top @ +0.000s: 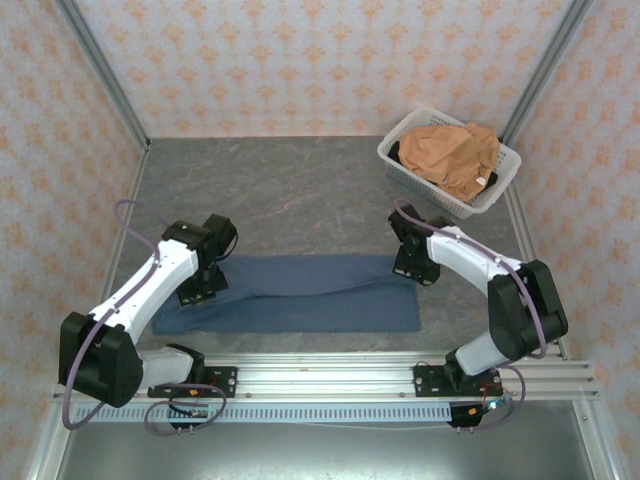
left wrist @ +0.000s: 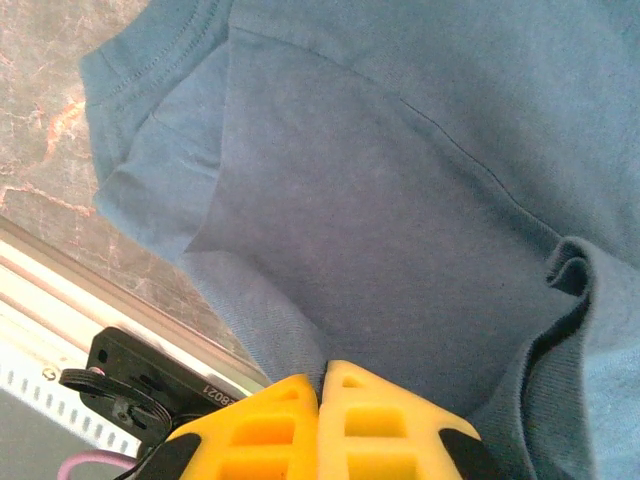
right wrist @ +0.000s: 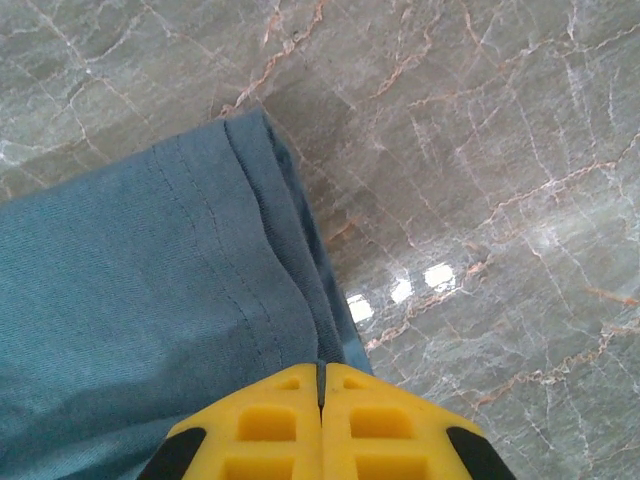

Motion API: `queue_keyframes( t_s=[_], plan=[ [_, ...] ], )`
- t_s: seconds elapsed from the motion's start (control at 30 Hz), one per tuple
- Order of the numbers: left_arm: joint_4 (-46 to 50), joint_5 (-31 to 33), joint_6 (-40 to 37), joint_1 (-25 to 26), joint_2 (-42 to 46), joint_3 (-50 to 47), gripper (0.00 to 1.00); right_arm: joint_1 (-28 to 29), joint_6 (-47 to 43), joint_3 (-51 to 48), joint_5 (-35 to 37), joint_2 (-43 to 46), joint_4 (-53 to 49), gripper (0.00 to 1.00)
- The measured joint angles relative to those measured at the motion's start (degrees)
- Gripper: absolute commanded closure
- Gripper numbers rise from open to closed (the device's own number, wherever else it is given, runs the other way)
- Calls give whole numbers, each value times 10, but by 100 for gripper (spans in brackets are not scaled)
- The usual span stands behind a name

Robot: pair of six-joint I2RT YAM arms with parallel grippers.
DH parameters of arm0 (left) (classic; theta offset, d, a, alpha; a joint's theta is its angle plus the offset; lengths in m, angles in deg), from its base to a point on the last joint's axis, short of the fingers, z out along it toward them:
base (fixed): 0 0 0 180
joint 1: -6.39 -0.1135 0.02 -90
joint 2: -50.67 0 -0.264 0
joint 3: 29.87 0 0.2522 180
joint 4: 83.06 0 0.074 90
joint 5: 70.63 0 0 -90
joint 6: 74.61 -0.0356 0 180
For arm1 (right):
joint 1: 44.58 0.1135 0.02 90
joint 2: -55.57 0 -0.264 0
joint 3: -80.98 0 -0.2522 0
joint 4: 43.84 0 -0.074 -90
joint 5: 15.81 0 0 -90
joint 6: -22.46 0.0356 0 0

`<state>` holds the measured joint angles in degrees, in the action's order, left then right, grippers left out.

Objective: Fold and stack the t-shirts

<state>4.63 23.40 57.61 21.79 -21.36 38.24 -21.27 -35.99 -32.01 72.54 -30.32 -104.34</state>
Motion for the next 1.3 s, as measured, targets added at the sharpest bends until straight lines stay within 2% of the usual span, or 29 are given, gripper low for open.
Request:
queue_keyframes(
  t_s=[0.3, 0.63, 0.73, 0.77, 0.87, 0.93, 1.1, 1.3],
  plan=[
    [0, 19, 0, 0, 0, -2, 100, 2, 16, -8, -5, 16, -10, 68],
    [-2, 25, 2, 10, -1, -10, 100, 2, 51, -9, -5, 74, -22, 62],
    [-2, 25, 7, 11, -1, -10, 100, 2, 68, -9, -13, 65, -14, 63],
    [-2, 25, 9, 11, -1, -10, 100, 2, 72, -9, -17, 57, -12, 68],
    [-2, 27, 15, 14, -3, -10, 100, 2, 80, -14, -32, 23, 2, 90],
    [-3, 28, 15, 17, -6, -10, 100, 2, 87, -28, -42, -3, 12, 96],
    [-3, 30, 21, 19, -13, -10, 100, 1, 89, -47, -48, -26, 18, 97],
    [-3, 39, 28, 24, -23, -10, 100, 1, 82, -45, -42, -20, 15, 92]
  ],
)
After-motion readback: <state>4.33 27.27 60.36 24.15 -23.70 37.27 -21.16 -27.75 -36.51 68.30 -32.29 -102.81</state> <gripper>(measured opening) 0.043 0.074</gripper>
